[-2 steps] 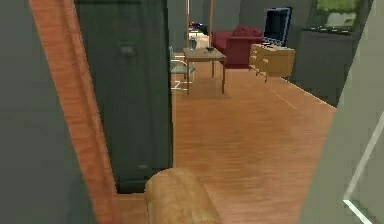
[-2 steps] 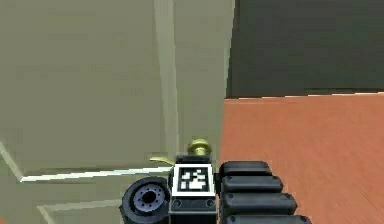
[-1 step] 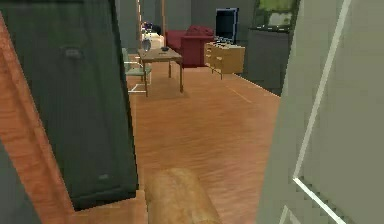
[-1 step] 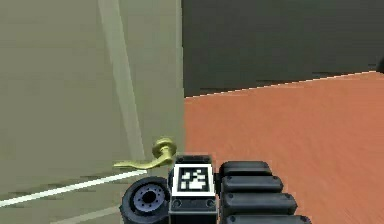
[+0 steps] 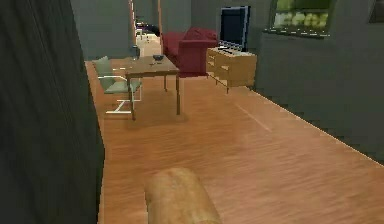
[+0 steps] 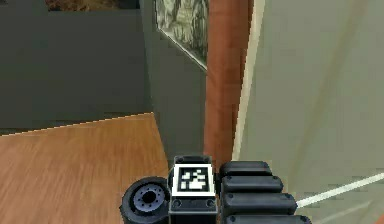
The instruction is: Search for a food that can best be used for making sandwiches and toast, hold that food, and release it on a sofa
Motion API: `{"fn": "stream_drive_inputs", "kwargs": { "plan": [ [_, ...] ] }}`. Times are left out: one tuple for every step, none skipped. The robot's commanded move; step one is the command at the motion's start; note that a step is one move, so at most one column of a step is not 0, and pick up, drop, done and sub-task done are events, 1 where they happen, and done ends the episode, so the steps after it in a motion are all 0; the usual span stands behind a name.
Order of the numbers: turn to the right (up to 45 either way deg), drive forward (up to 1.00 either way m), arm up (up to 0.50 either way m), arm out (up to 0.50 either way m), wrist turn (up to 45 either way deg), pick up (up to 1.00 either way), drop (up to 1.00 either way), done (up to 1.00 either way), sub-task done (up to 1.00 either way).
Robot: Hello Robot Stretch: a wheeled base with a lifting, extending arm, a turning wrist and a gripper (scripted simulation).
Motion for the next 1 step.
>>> {"fn": "stream_drive_inputs", "kwargs": {
  "plan": [
    [0.0,1.0,0.0,0.0,0.0,0.0,0.0,0.0,0.0]
  ]
}}
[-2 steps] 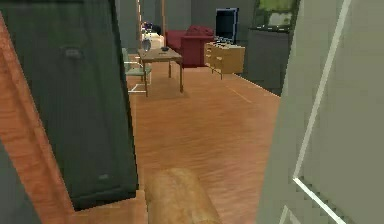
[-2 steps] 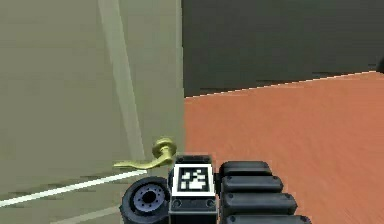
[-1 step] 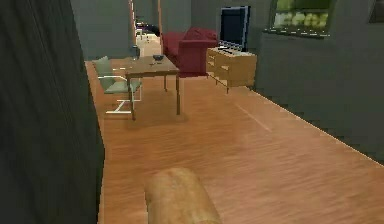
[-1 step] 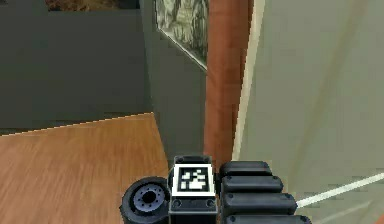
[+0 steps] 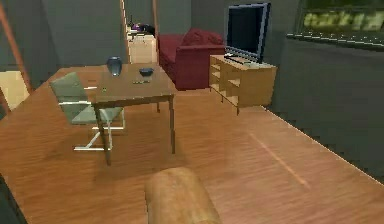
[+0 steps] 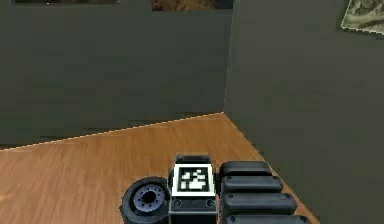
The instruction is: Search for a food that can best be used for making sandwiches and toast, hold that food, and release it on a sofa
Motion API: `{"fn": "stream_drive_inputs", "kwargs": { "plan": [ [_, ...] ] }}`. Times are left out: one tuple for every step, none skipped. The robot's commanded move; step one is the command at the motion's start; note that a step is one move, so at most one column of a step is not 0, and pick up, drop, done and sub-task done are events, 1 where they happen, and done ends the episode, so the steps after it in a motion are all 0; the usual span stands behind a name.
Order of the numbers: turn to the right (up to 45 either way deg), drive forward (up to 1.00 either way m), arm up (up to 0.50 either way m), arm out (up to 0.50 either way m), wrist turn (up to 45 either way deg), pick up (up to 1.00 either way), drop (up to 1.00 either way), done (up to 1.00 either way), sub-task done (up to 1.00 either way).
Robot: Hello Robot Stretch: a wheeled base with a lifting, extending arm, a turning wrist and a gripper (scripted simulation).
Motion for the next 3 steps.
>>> {"fn": "stream_drive_inputs", "kwargs": {
  "plan": [
    [0.0,1.0,0.0,0.0,0.0,0.0,0.0,0.0,0.0],
    [3.0,0.0,0.0,0.0,0.0,0.0,0.0,0.0,0.0],
    [0.0,0.95,0.0,0.0,0.0,0.0,0.0,0.0,0.0]
  ]
}}
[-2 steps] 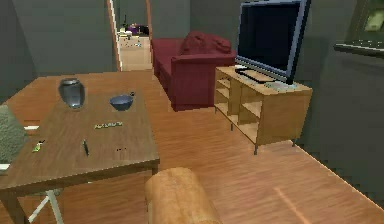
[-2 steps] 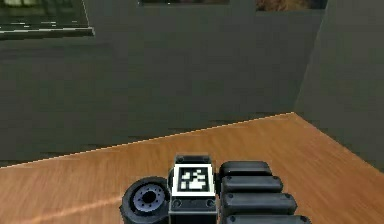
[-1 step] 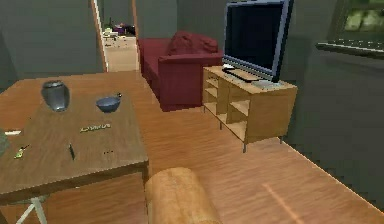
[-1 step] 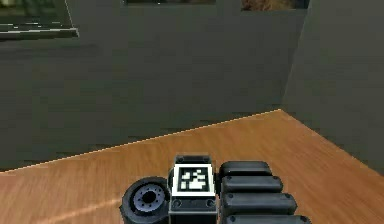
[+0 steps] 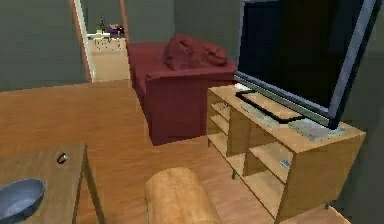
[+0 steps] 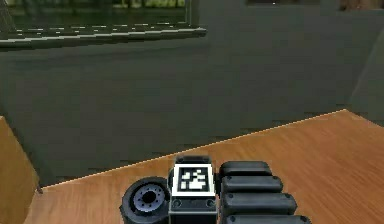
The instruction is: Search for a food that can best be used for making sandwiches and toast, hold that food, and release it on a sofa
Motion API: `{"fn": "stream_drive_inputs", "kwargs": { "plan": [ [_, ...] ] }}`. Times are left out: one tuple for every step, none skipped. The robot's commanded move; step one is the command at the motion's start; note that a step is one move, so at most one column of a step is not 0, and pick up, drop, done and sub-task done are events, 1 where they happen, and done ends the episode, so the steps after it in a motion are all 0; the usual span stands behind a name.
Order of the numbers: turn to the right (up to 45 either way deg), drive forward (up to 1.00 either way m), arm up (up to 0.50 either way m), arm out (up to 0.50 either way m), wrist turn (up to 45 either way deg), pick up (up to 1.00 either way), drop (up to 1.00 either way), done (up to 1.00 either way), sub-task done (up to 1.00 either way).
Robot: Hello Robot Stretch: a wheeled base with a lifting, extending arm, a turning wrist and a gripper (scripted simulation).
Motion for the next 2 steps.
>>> {"fn": "stream_drive_inputs", "kwargs": {
  "plan": [
    [-18.0,0.0,0.0,0.0,0.0,0.0,0.0,0.0,0.0],
    [0.0,1.0,0.0,0.0,0.0,0.0,0.0,0.0,0.0]
  ]
}}
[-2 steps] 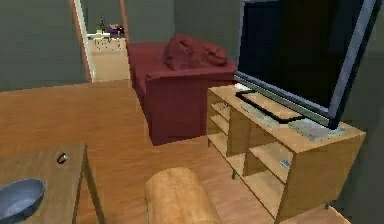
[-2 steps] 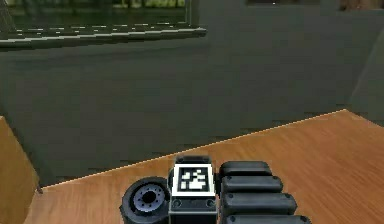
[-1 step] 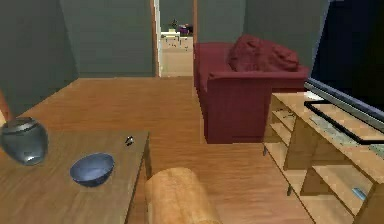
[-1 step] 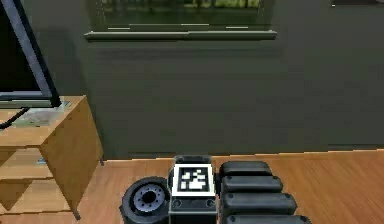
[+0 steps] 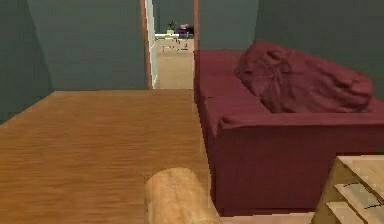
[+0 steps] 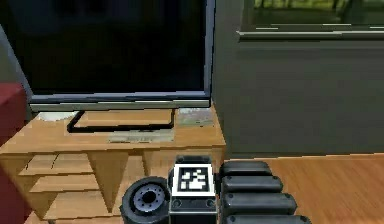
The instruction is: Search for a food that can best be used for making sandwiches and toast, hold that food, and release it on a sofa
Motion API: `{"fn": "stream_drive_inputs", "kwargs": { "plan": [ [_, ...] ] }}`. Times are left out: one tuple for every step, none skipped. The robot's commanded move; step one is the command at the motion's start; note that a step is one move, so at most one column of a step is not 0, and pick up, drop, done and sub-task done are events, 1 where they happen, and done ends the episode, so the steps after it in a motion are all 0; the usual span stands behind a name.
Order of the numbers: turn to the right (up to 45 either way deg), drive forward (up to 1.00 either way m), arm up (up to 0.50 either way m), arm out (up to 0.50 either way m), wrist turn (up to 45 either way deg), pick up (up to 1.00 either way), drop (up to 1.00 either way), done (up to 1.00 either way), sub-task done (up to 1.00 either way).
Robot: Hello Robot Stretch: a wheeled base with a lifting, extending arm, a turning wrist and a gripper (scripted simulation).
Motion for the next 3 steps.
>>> {"fn": "stream_drive_inputs", "kwargs": {
  "plan": [
    [-3.0,0.0,0.0,0.0,0.0,0.0,0.0,0.0,0.0],
    [0.0,1.0,0.0,0.0,0.0,0.0,0.0,0.0,0.0],
    [0.0,0.8,0.0,0.0,0.0,0.0,0.0,0.0,0.0]
  ]
}}
